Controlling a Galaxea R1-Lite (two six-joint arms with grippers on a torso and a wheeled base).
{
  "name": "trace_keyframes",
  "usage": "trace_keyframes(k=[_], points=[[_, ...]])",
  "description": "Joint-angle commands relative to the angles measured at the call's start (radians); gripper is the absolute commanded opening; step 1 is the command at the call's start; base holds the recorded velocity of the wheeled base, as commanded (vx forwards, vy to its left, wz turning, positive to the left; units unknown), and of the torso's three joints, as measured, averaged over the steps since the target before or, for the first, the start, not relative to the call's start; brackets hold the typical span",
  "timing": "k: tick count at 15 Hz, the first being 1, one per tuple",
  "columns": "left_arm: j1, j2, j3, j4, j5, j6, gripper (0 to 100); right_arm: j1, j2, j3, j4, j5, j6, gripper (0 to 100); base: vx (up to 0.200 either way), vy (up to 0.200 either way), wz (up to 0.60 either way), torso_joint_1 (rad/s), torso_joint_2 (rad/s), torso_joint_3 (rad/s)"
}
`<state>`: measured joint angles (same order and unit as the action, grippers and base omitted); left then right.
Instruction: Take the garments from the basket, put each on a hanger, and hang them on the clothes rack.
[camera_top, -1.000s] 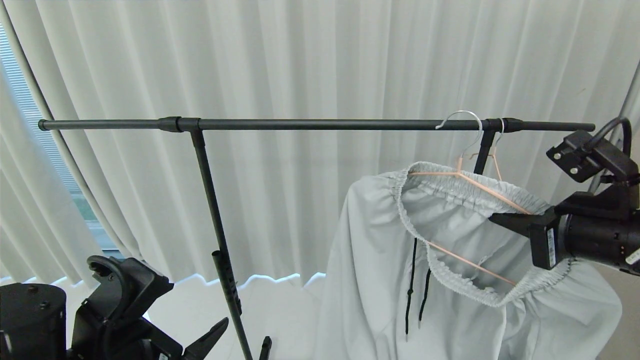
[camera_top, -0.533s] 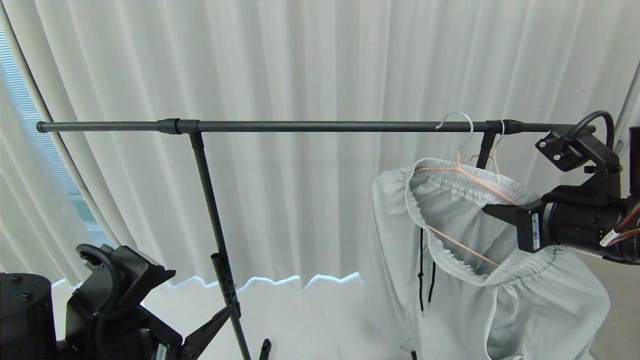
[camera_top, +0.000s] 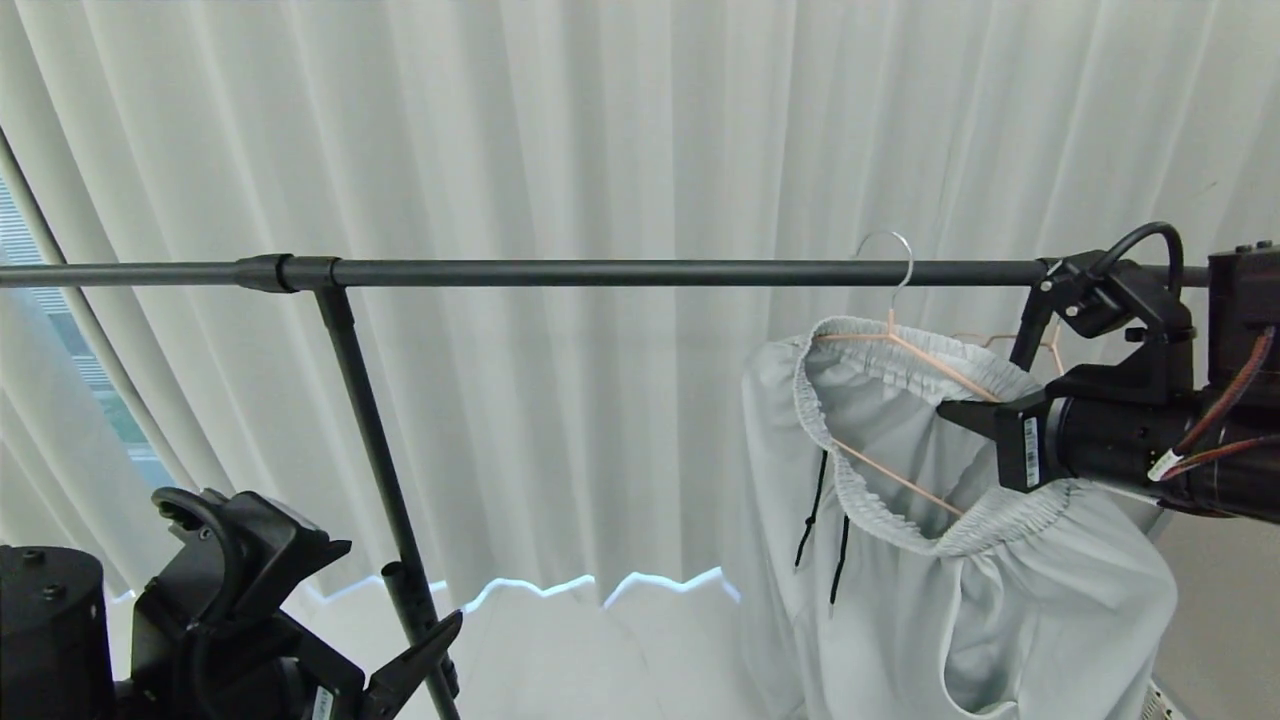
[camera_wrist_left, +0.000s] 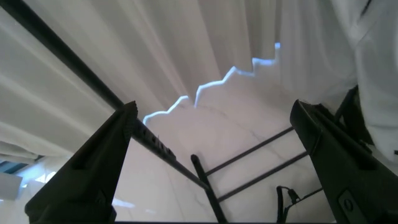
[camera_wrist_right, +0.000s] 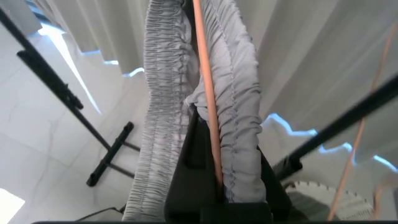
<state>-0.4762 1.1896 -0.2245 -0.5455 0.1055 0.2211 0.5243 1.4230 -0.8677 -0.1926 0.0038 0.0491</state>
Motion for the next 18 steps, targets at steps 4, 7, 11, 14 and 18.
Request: trace_keyframes(k=[4,7,11,14,18], points=[[-0.001,0.001,0.002,-0.001,-0.001,0.003,100,0.011,0.086,-0.059,-0.019,0.001,0.000,0,0.050,0.000,0.00,0.001,0.00,0.001],[-0.004,-0.001,0.002,-0.001,-0.001,0.004,100,0.010,0.148,-0.080,-0.042,-0.002,0.001,0,0.000,0.000,0.00,0.000,0.00,0.000],[-0.033,-0.001,0.007,-0.001,-0.001,0.004,100,0.002,0.228,-0.100,-0.082,-0.007,0.001,0,0.000,0.000,0.00,0.000,0.00,0.000],[-0.045,-0.001,0.007,-0.001,-0.001,0.004,100,-0.004,0.260,-0.122,-0.090,-0.015,0.003,0,0.000,0.000,0.00,0.000,0.00,0.000],[-0.050,-0.002,0.008,-0.001,-0.001,0.004,100,-0.004,0.271,-0.125,-0.102,-0.035,0.029,0,0.000,0.000,0.00,0.000,0.00,0.000]])
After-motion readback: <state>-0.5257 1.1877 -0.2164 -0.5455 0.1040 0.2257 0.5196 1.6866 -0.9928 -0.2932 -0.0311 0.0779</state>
